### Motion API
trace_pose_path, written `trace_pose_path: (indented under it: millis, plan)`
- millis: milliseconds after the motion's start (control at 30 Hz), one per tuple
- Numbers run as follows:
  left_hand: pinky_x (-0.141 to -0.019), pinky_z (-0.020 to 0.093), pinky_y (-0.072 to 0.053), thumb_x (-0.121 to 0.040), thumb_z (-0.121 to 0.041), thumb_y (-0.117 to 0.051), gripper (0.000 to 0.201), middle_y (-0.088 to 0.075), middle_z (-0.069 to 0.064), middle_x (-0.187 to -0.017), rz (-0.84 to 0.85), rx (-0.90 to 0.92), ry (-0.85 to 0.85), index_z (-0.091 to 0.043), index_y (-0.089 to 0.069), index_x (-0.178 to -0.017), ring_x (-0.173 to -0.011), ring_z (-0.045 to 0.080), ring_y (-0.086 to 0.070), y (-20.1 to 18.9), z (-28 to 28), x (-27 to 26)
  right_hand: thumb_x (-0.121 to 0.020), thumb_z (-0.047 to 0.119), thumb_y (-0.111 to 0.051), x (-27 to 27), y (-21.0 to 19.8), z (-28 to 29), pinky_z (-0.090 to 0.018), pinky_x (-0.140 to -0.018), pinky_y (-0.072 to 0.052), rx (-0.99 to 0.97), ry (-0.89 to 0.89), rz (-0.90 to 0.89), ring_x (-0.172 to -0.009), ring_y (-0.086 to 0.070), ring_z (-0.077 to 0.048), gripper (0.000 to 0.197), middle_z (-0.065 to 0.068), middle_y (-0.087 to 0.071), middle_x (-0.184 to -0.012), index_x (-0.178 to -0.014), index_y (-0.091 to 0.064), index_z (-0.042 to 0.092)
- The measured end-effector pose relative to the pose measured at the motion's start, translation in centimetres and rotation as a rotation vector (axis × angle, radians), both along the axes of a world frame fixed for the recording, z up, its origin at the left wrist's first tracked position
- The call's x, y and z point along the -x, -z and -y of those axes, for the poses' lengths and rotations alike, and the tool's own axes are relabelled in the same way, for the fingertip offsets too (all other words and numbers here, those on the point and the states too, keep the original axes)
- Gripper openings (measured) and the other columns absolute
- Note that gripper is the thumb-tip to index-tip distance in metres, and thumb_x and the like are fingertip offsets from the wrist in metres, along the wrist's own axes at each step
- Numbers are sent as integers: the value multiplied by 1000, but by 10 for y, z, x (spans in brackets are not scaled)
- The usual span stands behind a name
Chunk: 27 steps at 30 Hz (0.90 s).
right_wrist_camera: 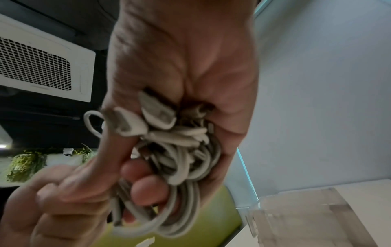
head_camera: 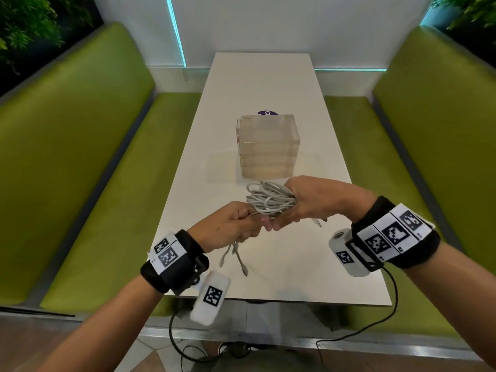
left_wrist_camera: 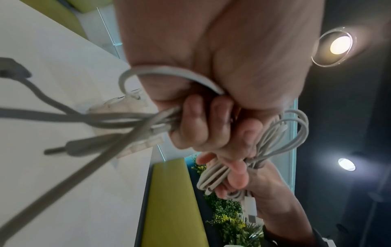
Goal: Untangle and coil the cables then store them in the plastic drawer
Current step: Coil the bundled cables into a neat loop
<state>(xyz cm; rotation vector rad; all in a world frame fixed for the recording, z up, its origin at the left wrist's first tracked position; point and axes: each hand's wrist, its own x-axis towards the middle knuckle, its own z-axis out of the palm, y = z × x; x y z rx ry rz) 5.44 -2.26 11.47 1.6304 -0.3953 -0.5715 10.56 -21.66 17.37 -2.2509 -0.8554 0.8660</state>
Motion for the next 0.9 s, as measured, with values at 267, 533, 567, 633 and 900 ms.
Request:
trace_pose_path:
  millis: [267,533,567,633,900]
  plan:
    - [-74,41,-52,-65,-38,-64,83,-63,32,-104,-375,323,27,18,-45,-124,-79,38,-63,7,-13,-11,-84,26,-67,-5,7,5,-25,-65,-46,207,-170,439,-81,-58,-16,14,2,-66,-98,-95,-67,17]
    - [-81,48,-56,-82,-38,-66,46,-69,23,-100,-314,-172,100,-4,-57,-112,-86,36,-69,-1,16,-2,-89,27,-53,10,13,-27,-30,-66,-39,605,-332,596,-73,-51,-20,19,0,-66,-92,-104,-63,20]
    - [-79,46,-56,-84,-25,-68,35,-69,23,-96,-302,-193,85,-2,-58,-108,-81,34,-69,-1,16,-1,-89,27,-53,11,14,-29,-30,-66,-41,606,-337,575,-71,-52,-20,18,1,-66,-89,-102,-63,20]
    - [-69,41,-57,-87,-13,-65,17,-68,19,-82,-278,-226,66,-3,-59,-99,-67,29,-68,0,12,0,-86,30,-56,12,16,-28,-27,-62,-43,568,-326,487,-61,-54,-14,11,7,-62,-73,-92,-61,22]
    - [-47,27,-46,-89,-15,-61,7,-59,7,-60,-122,-301,87,-10,-62,-84,-43,21,-52,0,6,5,-83,24,-66,5,25,-14,-15,-48,-35,238,-211,-10,-51,-46,-5,13,8,-55,-62,-84,-65,11]
